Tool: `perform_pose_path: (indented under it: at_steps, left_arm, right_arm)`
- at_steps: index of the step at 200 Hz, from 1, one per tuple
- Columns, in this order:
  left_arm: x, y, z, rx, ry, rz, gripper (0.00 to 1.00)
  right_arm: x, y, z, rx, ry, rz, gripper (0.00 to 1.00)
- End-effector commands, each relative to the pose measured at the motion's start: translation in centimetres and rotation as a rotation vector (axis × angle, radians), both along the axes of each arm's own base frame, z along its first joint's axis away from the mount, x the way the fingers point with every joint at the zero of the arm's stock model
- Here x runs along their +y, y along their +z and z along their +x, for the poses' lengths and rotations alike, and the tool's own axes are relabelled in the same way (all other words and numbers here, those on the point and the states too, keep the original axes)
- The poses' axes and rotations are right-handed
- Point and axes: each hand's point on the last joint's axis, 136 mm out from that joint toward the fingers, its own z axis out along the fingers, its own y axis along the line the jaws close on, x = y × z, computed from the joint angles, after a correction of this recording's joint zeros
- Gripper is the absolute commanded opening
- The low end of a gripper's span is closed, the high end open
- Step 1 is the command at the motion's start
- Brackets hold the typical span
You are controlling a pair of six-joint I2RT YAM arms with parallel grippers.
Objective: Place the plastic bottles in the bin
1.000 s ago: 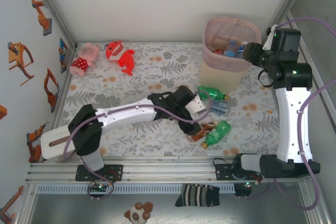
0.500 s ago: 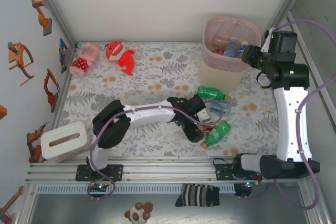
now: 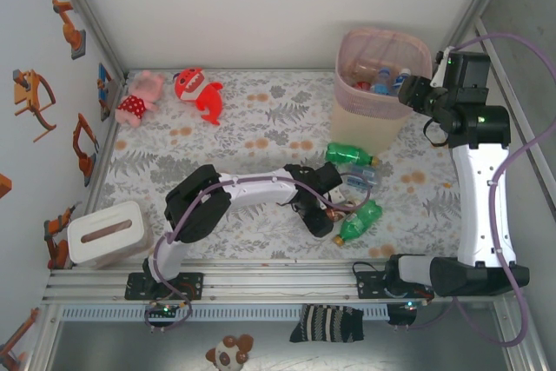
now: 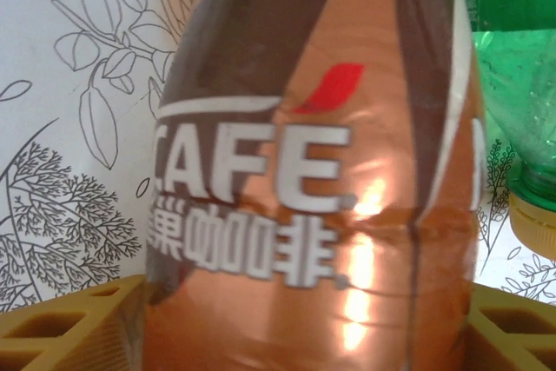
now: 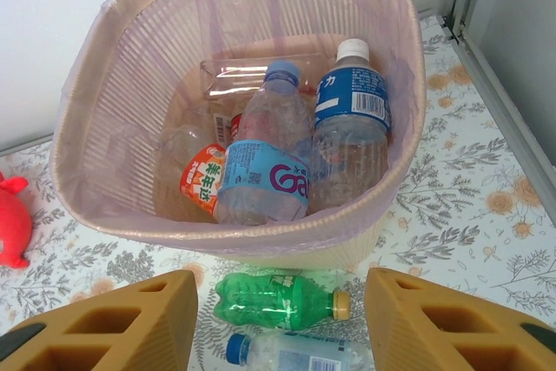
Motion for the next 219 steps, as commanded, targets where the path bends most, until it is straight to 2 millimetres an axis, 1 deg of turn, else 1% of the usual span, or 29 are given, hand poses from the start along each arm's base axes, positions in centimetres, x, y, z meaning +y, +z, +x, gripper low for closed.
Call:
perform_pose_path:
  at_steps: [1,35,63,84,121,132,154,190,219]
  left_arm:
    - [0.6,-0.4,0.1,-0.014,0.015,0.037,0.72]
    - [0.8,0.2,1.2,-0.072,0.05,0.034,0.67]
    - [1.4,0.8,2.1,-0.115,0.077,0.024,0.6]
    - [1.7,1.7,2.6,-0.154,0.096,-0.003,0.57]
    - [2.3,4.2,3.8,-0.216,0.136,-0.074,0.56]
    - [2.3,5.2,4.2,-0.236,0.147,-0.105,0.56]
    - [2.6,7.4,5.2,-0.269,0.177,-0.171,0.55]
    - [2.8,12.0,6.7,-0.316,0.226,-0.327,0.55]
    - [3.4,15.8,7.9,-0.33,0.266,-0.479,0.55]
  right_arm:
    - [0.0,0.7,-0.1,-0.03,-0.005,0.007,0.52]
    - [0.0,0.7,-0.1,-0.03,-0.005,0.007,0.51]
    - [0.0,0.9,-0.1,-0.034,-0.003,0.01,0.51]
    - [0.1,1.3,-0.2,-0.044,0.0,0.014,0.51]
    - [0.4,1.8,-0.5,-0.058,0.009,0.031,0.5]
    - [0.7,2.1,-0.5,-0.074,0.026,0.041,0.49]
    - [2.2,3.6,-0.7,-0.163,0.101,0.086,0.49]
    - [4.4,6.2,-1.3,-0.319,0.221,0.154,0.49]
    - [6.7,8.2,-2.2,-0.432,0.354,0.215,0.49]
